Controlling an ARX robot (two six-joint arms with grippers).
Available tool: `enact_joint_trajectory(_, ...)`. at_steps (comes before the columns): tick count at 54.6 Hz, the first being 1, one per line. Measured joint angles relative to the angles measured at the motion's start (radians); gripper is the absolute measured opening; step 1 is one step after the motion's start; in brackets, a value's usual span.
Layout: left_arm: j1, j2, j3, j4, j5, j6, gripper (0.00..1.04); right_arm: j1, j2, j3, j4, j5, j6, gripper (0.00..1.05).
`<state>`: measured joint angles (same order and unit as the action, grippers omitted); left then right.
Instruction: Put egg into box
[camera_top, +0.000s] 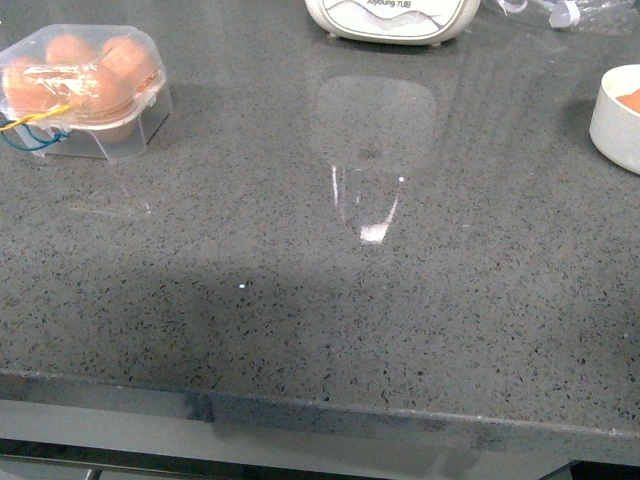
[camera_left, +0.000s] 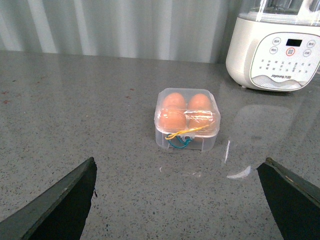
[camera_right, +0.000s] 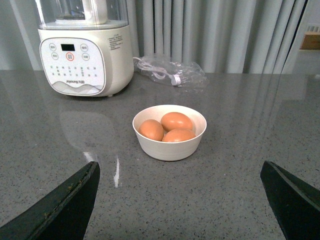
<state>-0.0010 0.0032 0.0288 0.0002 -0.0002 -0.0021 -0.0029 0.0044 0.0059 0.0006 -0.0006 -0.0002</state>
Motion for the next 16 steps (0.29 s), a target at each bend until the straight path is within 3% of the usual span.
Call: enact_joint_trajectory(16, 0.000, 0.000, 0.000, 0.000, 0.000, 0.000, 0.98, 0.000, 0.000, 0.000, 0.000, 0.000, 0.000, 0.97)
